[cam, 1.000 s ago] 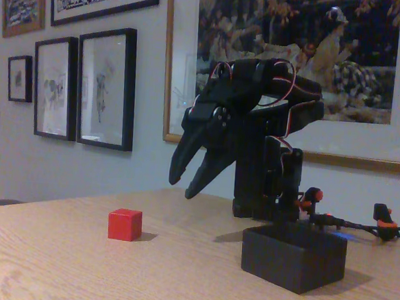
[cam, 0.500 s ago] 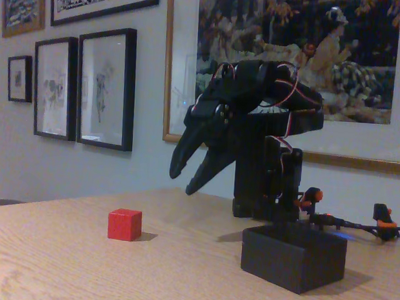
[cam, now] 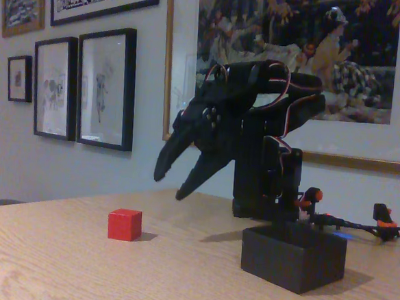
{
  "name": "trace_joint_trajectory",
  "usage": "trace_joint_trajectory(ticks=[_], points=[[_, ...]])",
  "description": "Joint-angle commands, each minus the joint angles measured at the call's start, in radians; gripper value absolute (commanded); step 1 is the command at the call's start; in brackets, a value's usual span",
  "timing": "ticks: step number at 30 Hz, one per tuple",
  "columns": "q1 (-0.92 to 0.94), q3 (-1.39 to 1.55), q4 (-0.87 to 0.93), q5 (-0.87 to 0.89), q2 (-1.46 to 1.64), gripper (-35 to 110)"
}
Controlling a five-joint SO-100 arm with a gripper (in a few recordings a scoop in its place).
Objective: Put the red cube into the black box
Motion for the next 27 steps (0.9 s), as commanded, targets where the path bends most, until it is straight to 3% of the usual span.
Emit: trace_joint_trajectory(ticks=[1, 13, 20, 27], points=[[-0.034, -0.031, 0.005, -0.018, -0.021, 19], [-0.052, -0.118, -0.015, 0.038, -0.170, 18], [-0.058, -0.242, 0.063, 0.236, -0.190, 15], [-0.084, -0.334, 0.124, 0.575, -0.265, 10]])
